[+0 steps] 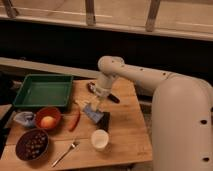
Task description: Place sponge in metal cup
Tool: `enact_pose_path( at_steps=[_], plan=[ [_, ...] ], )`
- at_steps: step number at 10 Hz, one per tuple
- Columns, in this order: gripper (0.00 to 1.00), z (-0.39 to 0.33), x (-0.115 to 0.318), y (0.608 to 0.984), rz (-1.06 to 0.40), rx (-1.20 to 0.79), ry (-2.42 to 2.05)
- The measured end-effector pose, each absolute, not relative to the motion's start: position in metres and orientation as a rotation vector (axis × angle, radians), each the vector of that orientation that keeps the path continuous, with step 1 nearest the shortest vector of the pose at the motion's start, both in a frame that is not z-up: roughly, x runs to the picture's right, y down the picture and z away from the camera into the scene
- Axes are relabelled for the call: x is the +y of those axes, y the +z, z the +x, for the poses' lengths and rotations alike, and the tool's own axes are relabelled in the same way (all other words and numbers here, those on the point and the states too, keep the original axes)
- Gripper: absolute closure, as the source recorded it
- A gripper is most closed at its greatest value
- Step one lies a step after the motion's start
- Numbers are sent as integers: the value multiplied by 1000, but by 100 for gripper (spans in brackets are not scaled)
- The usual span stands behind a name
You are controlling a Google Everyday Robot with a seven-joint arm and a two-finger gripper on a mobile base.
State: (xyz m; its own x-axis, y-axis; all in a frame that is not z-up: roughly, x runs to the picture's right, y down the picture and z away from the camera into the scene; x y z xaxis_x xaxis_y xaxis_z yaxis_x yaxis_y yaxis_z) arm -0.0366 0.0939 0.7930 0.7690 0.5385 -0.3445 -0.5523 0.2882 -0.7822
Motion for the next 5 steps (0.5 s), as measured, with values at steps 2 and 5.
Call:
enact_pose_path(
  at_steps=[2, 5],
  plan=[
    [35, -39, 97, 803, -1057, 36, 727],
    [24, -33, 94, 811, -1049, 54, 746]
  ],
)
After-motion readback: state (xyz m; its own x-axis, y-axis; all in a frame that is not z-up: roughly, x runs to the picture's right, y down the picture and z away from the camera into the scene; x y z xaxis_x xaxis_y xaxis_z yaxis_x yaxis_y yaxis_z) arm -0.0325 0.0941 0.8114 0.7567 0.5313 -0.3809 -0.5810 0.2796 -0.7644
